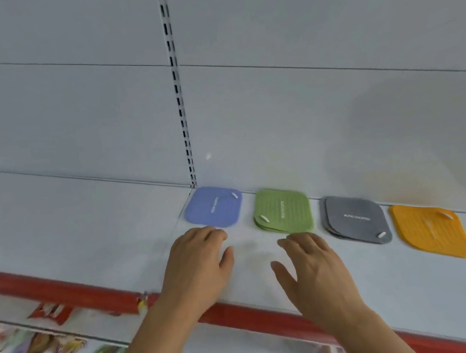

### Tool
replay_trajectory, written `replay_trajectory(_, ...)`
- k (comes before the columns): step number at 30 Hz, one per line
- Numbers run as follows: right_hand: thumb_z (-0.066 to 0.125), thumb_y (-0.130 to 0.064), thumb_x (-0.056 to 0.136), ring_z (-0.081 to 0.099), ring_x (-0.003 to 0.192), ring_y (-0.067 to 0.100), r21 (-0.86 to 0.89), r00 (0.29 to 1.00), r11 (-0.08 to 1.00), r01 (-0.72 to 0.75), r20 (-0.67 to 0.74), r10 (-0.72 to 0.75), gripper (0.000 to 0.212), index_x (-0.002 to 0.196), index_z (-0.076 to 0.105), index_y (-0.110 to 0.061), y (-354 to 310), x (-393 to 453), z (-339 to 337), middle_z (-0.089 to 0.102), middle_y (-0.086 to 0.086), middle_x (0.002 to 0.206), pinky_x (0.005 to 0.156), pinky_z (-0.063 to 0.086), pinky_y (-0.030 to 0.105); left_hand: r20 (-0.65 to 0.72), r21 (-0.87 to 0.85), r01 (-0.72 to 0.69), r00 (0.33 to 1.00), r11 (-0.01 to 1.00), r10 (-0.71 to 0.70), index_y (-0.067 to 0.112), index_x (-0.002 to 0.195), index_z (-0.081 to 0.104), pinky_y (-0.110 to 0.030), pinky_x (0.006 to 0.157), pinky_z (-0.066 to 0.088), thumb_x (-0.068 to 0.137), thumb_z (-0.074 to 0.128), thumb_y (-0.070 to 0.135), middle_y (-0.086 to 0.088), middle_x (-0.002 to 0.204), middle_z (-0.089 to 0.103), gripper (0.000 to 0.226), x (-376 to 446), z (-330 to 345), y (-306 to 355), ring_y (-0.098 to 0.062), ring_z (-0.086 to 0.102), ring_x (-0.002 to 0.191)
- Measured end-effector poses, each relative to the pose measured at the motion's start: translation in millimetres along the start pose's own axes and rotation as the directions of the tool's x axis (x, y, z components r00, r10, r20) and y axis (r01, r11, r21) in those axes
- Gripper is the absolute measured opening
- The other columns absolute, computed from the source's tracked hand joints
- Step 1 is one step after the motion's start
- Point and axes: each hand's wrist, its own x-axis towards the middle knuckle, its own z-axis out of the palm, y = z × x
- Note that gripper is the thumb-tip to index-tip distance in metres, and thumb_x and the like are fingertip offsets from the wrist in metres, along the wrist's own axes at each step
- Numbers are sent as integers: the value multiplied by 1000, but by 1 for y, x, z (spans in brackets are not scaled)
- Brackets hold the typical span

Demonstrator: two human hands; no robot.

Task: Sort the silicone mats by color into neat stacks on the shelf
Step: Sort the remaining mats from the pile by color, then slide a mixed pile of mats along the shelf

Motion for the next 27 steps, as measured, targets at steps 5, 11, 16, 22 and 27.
replay_trajectory(5,54,-52,95,63,113,29,48,998,998,42,34,-44,47,118,71,-15,-98,1,29,70,5,118,90,56,45,-16,25,55,998,998,-54,18,112,73,-41,88,58,91,63,36,4,108,74,29,-55,-41,-85,-22,68,103)
replay_trajectory(11,55,-52,94,66,101,29,96,990,990,104,88,-112,42,111,71,-17,-208,10,63,71,1,109,83,57,45,-56,45,174,984,984,-171,21,111,73,-40,91,57,95,60,38,8,106,74,27,-119,-91,-184,-19,67,103)
replay_trajectory(16,49,-55,96,67,103,26,110,967,972,209,128,-222,49,116,72,-17,-294,41,87,72,-1,112,85,58,44,-98,57,291,954,955,-285,24,119,72,-37,100,54,98,56,43,8,117,73,32,-143,-122,-264,-16,65,113)
replay_trajectory(22,51,-56,95,68,100,27,149,944,944,294,109,-311,47,111,73,-17,-395,96,134,73,1,108,81,59,43,-79,102,408,912,907,-401,22,124,72,-42,103,54,98,46,45,5,124,73,43,-150,-149,-362,-19,65,118)
replay_trajectory(27,50,-55,97,68,98,27,221,916,908,355,113,-385,48,109,74,-16,-481,148,170,73,2,106,79,60,44,-64,158,460,888,874,-456,25,129,68,-33,107,49,104,51,44,10,129,70,36,-143,-180,-446,-13,61,122)
